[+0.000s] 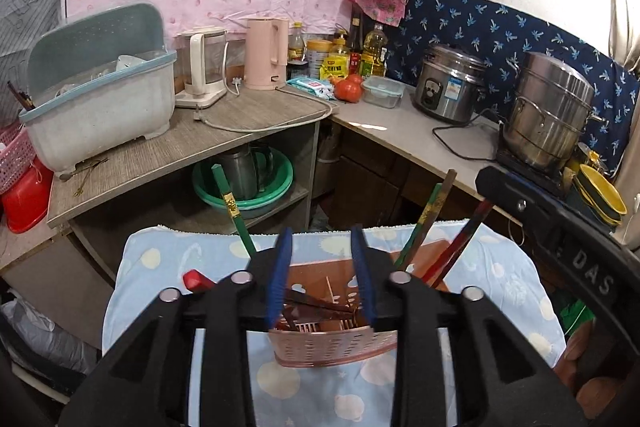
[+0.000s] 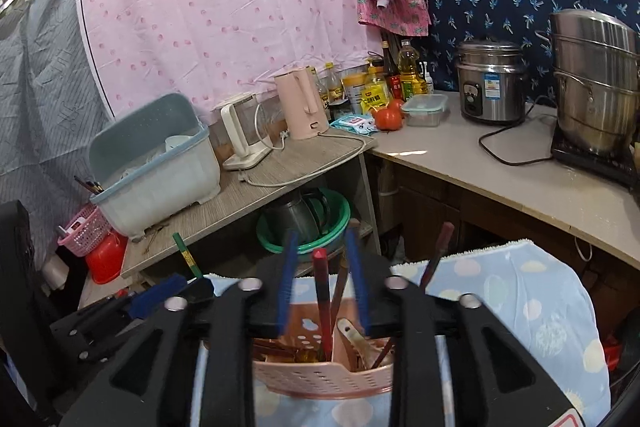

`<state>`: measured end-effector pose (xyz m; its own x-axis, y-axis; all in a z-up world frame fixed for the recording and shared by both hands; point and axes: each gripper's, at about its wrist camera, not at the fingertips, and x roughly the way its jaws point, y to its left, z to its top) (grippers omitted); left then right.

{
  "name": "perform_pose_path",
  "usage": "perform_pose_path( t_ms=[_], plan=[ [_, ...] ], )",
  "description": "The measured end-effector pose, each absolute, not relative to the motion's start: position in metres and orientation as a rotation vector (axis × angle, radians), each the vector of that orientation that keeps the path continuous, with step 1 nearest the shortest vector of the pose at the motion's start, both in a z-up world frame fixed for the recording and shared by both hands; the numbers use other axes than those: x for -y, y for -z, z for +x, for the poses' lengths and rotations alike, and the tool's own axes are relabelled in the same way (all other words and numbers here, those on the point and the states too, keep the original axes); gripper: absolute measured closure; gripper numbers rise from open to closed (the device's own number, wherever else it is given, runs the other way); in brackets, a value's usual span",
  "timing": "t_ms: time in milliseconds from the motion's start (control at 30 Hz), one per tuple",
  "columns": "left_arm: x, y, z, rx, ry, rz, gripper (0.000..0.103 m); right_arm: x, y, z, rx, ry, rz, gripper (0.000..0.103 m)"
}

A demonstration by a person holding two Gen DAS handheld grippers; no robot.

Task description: Organize utensils

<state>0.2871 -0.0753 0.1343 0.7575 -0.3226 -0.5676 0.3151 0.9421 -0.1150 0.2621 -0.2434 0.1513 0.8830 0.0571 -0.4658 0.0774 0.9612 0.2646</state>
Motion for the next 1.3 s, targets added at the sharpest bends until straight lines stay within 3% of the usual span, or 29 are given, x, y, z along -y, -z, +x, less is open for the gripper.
perform_pose_path(
  t_ms=[300,1167,1300],
  plan=[
    [0.082,-0.138,0.266,-0.597,0.325,0.017,0.065,0.238,-0.146,0.232,-0.498,0.013,0.256,0.063],
    [0.06,-0.133,0.183,-0.633,0.225,0.042,0.054,0.214,-0.128,0.136,-0.556,0.03,0.184,0.056],
    [0.058,-0.125,0.173,-0.647,0.209,0.038,0.046,0.211,-0.119,0.127,-0.575,0.04,0.176,0.054]
  ],
)
